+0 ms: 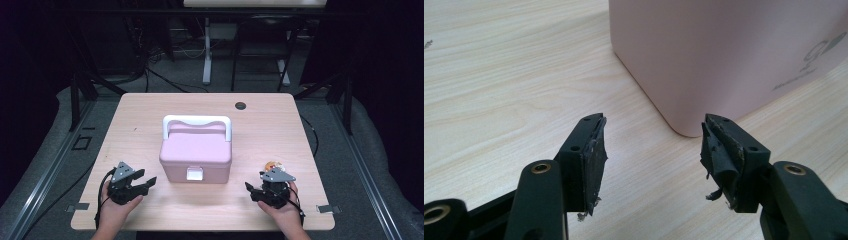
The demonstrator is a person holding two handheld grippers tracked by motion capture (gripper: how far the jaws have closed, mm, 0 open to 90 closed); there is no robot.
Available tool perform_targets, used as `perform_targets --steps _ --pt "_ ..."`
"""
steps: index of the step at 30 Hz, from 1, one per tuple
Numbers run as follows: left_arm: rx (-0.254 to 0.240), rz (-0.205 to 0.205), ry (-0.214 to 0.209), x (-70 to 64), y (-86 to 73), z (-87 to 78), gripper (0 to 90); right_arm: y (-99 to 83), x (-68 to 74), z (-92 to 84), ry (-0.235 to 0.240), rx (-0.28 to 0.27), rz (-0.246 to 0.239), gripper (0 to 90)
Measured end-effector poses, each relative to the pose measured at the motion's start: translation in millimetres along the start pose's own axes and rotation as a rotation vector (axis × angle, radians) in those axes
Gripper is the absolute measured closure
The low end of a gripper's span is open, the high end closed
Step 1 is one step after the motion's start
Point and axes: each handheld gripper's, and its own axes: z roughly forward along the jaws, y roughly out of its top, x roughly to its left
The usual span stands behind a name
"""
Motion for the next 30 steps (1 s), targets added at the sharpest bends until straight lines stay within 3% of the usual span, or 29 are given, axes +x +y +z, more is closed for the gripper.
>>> perform_targets --steps 12,23,27,28,30 --pt "0.004 0.013 -0.007 -0.3 1.6 2.3 42.8 -3.0 -3.8 0.0 -0.009 0.008 0.007 33.1" --pt "-0.019 0.000 -0.001 1.5 0.6 1.3 41.4 -4.4 -5.5 1.6 -0.027 -0.012 0.006 32.8" --pt "-0.021 -0.009 -0.002 2.4 0.3 2.2 42.4 -4.1 -7.6 -0.6 -0.024 -0.022 0.037 37.4" --pt "-0.029 -0.034 -0.023 4.2 0.7 1.4 43.6 -2.6 -8.1 -2.7 -0.005 -0.038 0.049 43.5" --pt "-0.042 -0.047 -0.037 5.5 2.5 1.1 44.5 1.0 -7.3 -5.5 0.006 -0.053 0.042 43.9"
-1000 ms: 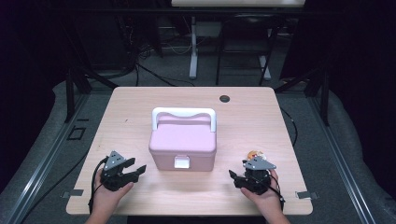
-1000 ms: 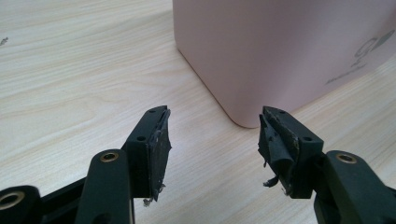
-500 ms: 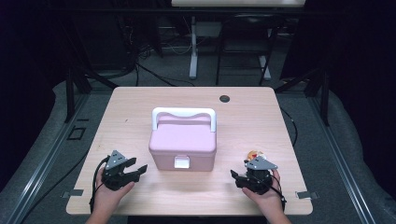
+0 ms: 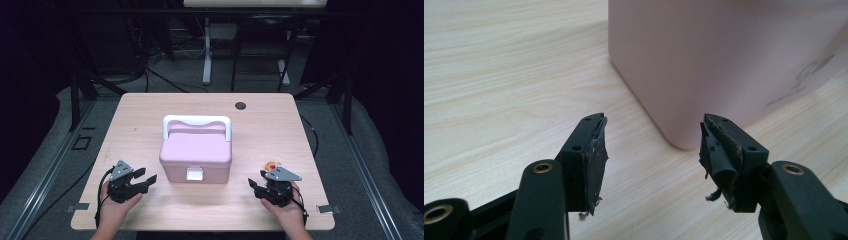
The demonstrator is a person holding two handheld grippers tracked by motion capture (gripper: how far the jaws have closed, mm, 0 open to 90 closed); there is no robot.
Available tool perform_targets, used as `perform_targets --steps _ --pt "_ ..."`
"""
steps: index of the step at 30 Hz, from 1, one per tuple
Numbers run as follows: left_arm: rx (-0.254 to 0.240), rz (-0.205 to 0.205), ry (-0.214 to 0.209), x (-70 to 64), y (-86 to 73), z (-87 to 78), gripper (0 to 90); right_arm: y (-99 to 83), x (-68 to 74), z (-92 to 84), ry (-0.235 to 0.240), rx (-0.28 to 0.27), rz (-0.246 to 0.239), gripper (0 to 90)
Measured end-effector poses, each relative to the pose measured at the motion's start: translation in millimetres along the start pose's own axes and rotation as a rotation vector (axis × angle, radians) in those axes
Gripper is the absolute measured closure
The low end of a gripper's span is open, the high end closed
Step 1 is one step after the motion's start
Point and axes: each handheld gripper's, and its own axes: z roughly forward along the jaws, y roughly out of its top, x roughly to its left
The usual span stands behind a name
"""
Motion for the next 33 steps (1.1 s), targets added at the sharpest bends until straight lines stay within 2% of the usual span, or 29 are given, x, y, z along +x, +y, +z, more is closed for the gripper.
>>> perform_targets --steps 3,5,6,8,9,10,12,13,16,17,19,23,25,28,31,33 --pt "-0.017 -0.002 0.003 1.2 8.0 0.1 46.6 9.1 3.3 -2.8 -0.028 0.004 -0.009 44.7" --pt "-0.022 -0.010 0.004 1.5 11.4 1.4 47.3 12.5 4.1 -2.8 -0.033 0.005 0.002 45.8" --pt "-0.015 -0.012 0.015 1.6 15.2 2.6 47.3 19.0 3.6 -0.7 -0.012 0.003 0.038 50.8" --pt "-0.005 -0.014 0.029 1.8 22.3 5.5 47.7 22.2 3.0 1.2 -0.004 0.008 0.056 53.1" --pt "-0.019 -0.031 0.016 2.5 27.9 10.6 52.2 28.1 1.4 6.3 -0.006 0.014 0.070 54.5" --pt "-0.024 -0.043 0.007 3.3 30.2 13.7 53.9 30.8 0.3 9.4 -0.008 0.017 0.072 54.8" --pt "-0.024 -0.043 0.007 3.3 30.2 13.7 56.0 33.3 -0.6 12.6 -0.008 0.021 0.080 54.8" --pt "-0.027 -0.064 0.010 5.3 33.3 19.9 56.0 33.3 -0.6 12.6 -0.008 0.021 0.080 55.3" --pt "-0.036 -0.077 -0.002 7.5 35.8 26.9 58.8 40.2 -5.5 25.0 0.006 0.006 0.124 55.4" --pt "-0.032 -0.081 -0.004 8.6 37.2 28.9 60.5 42.3 -7.6 30.6 0.014 0.000 0.153 55.2" --pt "-0.048 -0.097 -0.013 9.4 37.8 32.4 62.1 43.6 -8.7 36.4 0.018 -0.007 0.169 54.7" --pt "-0.041 -0.089 -0.019 8.0 40.2 36.6 64.5 45.4 -6.7 44.3 0.014 -0.001 0.171 53.1" --pt "-0.057 -0.093 -0.021 7.2 40.0 36.8 68.2 48.3 -1.9 49.6 0.012 -0.005 0.164 52.2" --pt "-0.075 -0.101 -0.034 6.1 37.1 35.6 70.5 49.3 3.4 51.0 0.022 -0.022 0.165 52.1" --pt "-0.073 -0.096 -0.040 5.1 35.8 34.0 71.8 47.3 8.5 48.0 0.009 -0.055 0.145 52.9" --pt "-0.079 -0.088 -0.056 3.3 34.9 32.5 72.4 47.6 15.2 47.2 0.018 -0.051 0.137 52.5"
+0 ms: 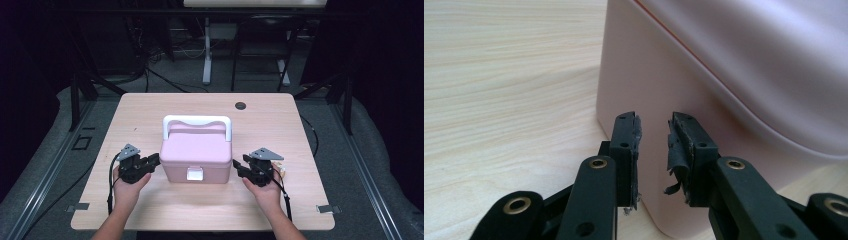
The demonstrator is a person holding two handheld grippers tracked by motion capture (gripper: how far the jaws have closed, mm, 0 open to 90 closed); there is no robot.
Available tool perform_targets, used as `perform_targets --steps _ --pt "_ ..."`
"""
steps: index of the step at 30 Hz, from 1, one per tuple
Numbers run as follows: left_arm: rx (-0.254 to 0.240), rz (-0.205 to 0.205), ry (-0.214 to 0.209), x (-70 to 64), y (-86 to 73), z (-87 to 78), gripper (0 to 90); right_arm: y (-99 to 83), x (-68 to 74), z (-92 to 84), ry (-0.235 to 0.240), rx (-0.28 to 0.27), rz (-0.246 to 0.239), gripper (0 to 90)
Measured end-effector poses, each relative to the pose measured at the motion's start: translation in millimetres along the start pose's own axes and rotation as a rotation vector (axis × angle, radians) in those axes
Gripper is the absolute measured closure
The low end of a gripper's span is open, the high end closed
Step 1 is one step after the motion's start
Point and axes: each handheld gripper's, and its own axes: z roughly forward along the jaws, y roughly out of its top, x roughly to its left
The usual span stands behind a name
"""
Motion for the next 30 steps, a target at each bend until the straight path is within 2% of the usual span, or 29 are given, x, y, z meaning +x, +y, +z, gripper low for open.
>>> perform_targets --steps 4,7,10,15,16,17,18,19,20,21,22,25,26,30 --pt "0.003 0.022 -0.002 -4.3 -1.7 -1.7 73.8 -1.5 4.1 0.1 -0.023 -0.014 -0.011 54.3" --pt "0.003 0.017 -0.003 -7.0 -3.3 -2.9 74.9 -5.0 5.6 -0.7 -0.028 -0.029 0.002 56.7" --pt "-0.001 0.005 0.006 -8.2 -3.7 -2.8 75.3 -6.1 6.4 -0.8 -0.028 -0.033 -0.005 58.6" --pt "0.000 0.011 0.018 -11.5 -3.6 -2.9 78.4 -6.8 9.2 -0.5 -0.035 -0.039 -0.008 63.2" --pt "0.001 0.014 0.027 -12.7 -3.4 -2.9 79.5 -6.8 11.4 -0.4 -0.041 -0.042 -0.017 67.4" --pt "0.001 0.017 0.029 -13.9 -3.3 -2.8 79.5 -6.8 11.4 -0.4 -0.041 -0.042 -0.017 67.4" --pt "0.004 0.027 0.031 -14.9 -3.1 -3.0 82.3 -6.9 15.7 0.2 -0.055 -0.046 -0.042 73.3" --pt "0.002 0.023 0.038 -16.3 -3.2 -2.8 82.3 -6.9 15.7 0.2 -0.055 -0.046 -0.042 73.3" --pt "0.003 0.022 0.033 -17.0 -3.2 -2.8 84.9 -7.0 19.9 0.7 -0.073 -0.050 -0.074 78.7" --pt "0.004 0.021 0.037 -18.1 -3.2 -2.8 84.9 -7.0 19.9 0.7 -0.073 -0.050 -0.074 78.7" --pt "-0.002 0.023 0.035 -19.4 -3.6 -2.2 88.0 -7.0 24.2 0.5 -0.084 -0.044 -0.090 84.0" --pt "0.001 0.019 0.037 -21.1 -3.4 -2.5 89.6 -7.0 26.8 0.9 -0.092 -0.044 -0.099 87.5" --pt "0.017 0.017 0.038 -22.1 -2.8 -3.7 89.8 -7.2 28.6 0.9 -0.098 -0.043 -0.098 89.5" --pt "0.019 0.003 0.054 -25.1 -1.9 -3.1 90.0 -7.0 31.2 0.7 -0.119 -0.039 -0.117 89.8"
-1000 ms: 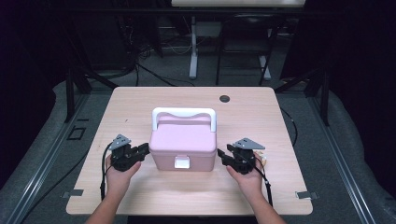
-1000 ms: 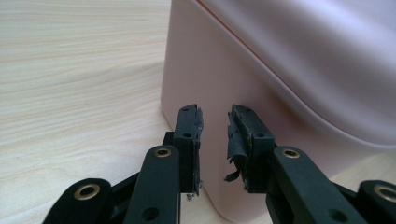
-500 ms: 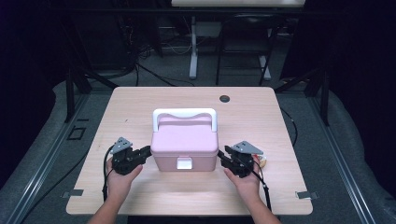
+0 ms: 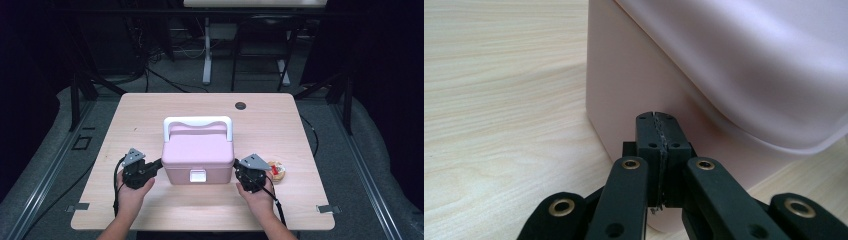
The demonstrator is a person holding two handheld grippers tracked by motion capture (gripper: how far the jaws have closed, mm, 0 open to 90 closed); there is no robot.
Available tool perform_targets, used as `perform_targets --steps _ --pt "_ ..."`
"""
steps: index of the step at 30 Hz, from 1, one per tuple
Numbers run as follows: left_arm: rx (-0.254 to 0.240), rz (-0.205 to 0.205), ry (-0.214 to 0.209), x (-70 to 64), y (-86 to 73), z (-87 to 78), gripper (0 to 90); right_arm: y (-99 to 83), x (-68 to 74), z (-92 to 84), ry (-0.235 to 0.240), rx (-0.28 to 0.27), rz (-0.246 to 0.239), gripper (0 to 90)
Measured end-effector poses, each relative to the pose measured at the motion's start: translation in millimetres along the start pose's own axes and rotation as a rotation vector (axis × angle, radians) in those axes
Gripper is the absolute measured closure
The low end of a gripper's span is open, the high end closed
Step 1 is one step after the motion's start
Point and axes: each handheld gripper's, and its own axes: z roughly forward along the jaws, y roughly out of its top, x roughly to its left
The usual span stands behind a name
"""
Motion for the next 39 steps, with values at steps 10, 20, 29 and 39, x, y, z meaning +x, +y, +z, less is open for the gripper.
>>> perform_targets --steps 10,20,29,39 --pt "0.029 0.006 0.010 -10.2 2.2 0.3 90.0 5.5 -4.3 -4.1 -0.001 0.058 -0.026 90.0" --pt "0.057 0.032 0.016 -22.5 2.1 -3.0 90.0 5.3 -8.5 -17.1 0.021 0.115 0.006 90.0" --pt "0.066 0.035 -0.009 -29.6 -2.7 -8.8 90.0 0.0 -7.2 -31.1 0.027 0.129 0.020 90.0" --pt "0.066 0.026 -0.026 -35.5 -7.5 -14.0 90.0 -5.5 -2.7 -45.0 0.025 0.143 0.004 90.0"
